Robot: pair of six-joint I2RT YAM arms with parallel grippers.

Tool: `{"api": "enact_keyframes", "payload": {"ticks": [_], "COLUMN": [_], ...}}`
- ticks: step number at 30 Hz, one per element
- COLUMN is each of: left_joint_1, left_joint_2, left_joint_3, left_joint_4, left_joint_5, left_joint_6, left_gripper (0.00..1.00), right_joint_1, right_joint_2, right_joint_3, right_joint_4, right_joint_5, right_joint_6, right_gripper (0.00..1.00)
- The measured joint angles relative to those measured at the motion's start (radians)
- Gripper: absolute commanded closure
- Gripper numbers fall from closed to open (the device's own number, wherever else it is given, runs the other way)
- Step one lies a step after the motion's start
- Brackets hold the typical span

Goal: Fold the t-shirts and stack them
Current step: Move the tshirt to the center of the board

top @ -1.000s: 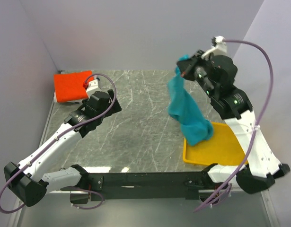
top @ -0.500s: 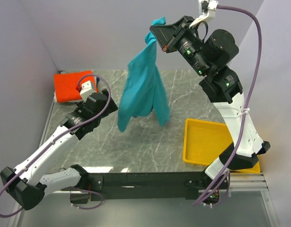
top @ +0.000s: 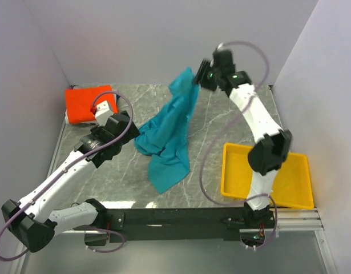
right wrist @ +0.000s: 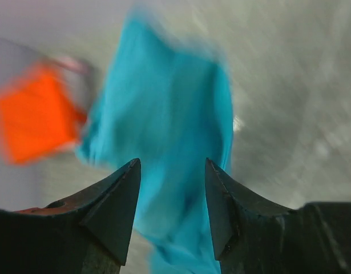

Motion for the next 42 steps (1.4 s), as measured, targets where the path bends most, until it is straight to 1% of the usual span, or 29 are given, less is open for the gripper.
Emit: {"api": "enact_keyframes", "payload": {"ticks": [1,3,5,8,10,11,14,17,21,26,34,40,42], "left_joint_1": [0.000,0.001,0.001,0.002,0.005,0.008,0.023,0.037,0.052,0.073,0.156,0.189,0.190], "left_joint_2": [0.010,0.032,0.050,0.069,0.089,0.102,0.147,0.188,0.225,0.256,0.320,0.409,0.441], "left_joint_3": [0.000,-0.001,-0.007,-0.036,-0.060,-0.073,-0.100,-0.115,-0.120,-0.147,-0.193,-0.200,-0.198], "left_joint_4": [-0.003,-0.004,0.008,0.038,0.060,0.071,0.099,0.117,0.145,0.198,0.290,0.363,0.383], "left_joint_5": [0.005,0.024,0.057,0.113,0.149,0.169,0.233,0.290,0.346,0.388,0.471,0.529,0.541], "left_joint_6": [0.002,0.011,0.027,0.050,0.057,0.060,0.064,0.071,0.075,0.079,0.098,0.110,0.121], "left_gripper": [0.01,0.01,0.01,0.01,0.01,0.01,0.01,0.01,0.01,0.01,0.01,0.07,0.14], "right_joint_1": [-0.012,-0.017,-0.004,0.026,0.044,0.055,0.092,0.124,0.151,0.150,0.150,0.146,0.143], "right_joint_2": [0.047,0.108,0.114,0.099,0.083,0.068,0.010,-0.035,-0.045,-0.045,-0.033,0.002,0.008], "right_joint_3": [-0.028,-0.142,-0.291,-0.472,-0.534,-0.562,-0.632,-0.679,-0.716,-0.741,-0.741,-0.741,-0.741], "right_joint_4": [-0.034,-0.095,-0.135,-0.173,-0.178,-0.179,-0.175,-0.173,-0.172,-0.177,-0.175,-0.170,-0.166], "right_joint_5": [0.001,-0.004,-0.026,-0.080,-0.111,-0.126,-0.151,-0.148,-0.127,-0.082,-0.037,-0.035,-0.036], "right_joint_6": [-0.014,-0.043,-0.064,-0.094,-0.114,-0.126,-0.153,-0.164,-0.166,-0.161,-0.150,-0.150,-0.150], "right_gripper": [0.44,0.44,0.44,0.44,0.45,0.47,0.49,0.49,0.50,0.50,0.50,0.52,0.53]}}
